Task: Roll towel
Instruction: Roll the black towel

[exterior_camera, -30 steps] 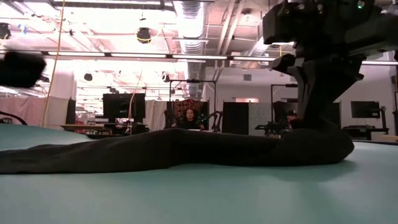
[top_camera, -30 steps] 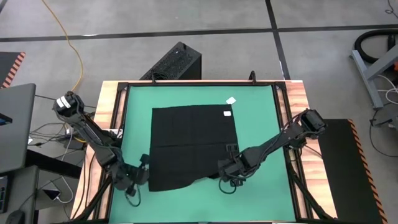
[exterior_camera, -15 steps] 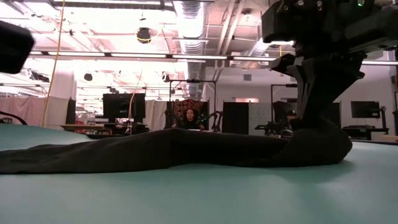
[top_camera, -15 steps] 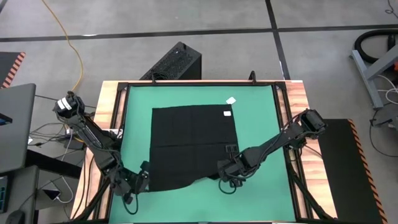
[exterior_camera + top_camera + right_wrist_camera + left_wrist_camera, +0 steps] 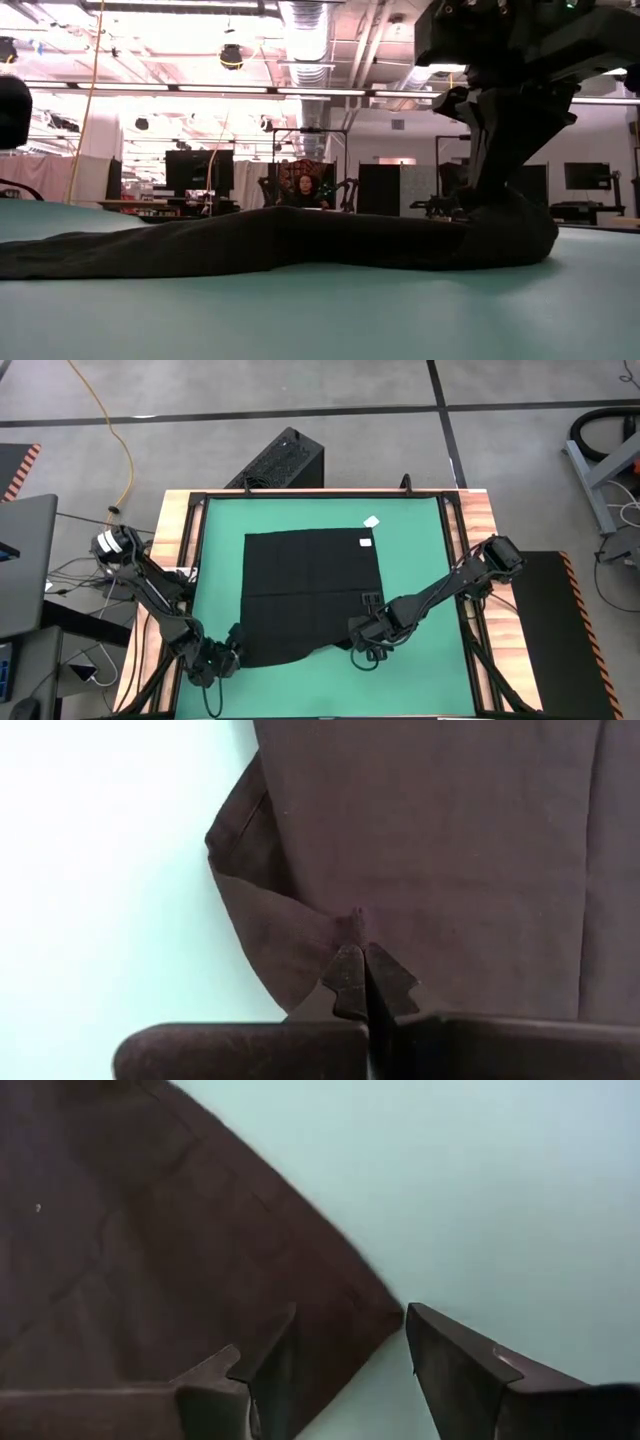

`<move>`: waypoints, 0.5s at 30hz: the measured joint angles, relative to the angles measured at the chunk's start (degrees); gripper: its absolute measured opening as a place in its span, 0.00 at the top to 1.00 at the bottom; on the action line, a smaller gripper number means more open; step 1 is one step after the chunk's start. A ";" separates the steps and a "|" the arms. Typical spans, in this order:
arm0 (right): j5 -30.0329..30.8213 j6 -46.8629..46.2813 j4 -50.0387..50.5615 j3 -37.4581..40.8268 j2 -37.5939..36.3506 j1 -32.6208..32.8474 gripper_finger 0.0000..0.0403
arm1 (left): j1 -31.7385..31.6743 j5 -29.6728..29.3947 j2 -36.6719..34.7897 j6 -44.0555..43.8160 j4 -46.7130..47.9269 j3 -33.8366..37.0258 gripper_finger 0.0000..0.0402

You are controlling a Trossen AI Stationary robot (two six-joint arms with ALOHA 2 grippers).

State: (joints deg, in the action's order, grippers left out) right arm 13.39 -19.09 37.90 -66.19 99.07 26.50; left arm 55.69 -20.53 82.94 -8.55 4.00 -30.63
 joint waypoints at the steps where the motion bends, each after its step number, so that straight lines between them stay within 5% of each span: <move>1: 0.00 0.00 0.01 0.00 0.00 0.00 0.99 | 0.00 -0.47 0.63 0.03 -0.47 -0.06 0.56; 8: 0.00 0.00 -0.01 0.00 0.00 -0.02 0.99 | -1.39 2.09 4.68 -4.81 1.27 -0.28 0.59; 15: -0.02 -0.44 -0.25 0.00 0.00 0.01 0.99 | -2.72 4.71 3.69 -9.47 3.45 -0.29 0.88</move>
State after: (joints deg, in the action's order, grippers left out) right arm 13.37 -19.53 37.66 -66.19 99.07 26.51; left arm 52.97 -15.82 86.63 -18.02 7.46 -30.92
